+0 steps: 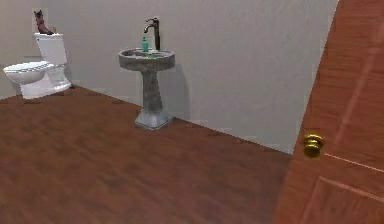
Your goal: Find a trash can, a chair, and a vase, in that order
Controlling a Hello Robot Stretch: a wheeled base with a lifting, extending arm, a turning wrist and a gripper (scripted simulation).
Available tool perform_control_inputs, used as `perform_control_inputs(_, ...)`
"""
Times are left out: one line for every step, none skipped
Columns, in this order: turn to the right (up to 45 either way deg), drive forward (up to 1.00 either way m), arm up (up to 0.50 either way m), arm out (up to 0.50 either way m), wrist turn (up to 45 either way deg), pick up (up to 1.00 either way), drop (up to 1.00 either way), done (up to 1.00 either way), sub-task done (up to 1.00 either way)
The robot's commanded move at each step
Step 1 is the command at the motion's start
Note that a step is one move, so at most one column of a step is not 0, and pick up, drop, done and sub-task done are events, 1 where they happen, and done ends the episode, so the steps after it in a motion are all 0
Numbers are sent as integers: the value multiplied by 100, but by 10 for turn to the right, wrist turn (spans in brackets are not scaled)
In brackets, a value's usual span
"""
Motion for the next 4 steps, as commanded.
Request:
perform_control_inputs(-60,0,0,0,0,0,0,0,0)
perform_control_inputs(0,70,0,0,0,0,0,0,0)
perform_control_inputs(390,0,0,0,0,0,0,0,0)
perform_control_inputs(0,60,0,0,0,0,0,0,0)
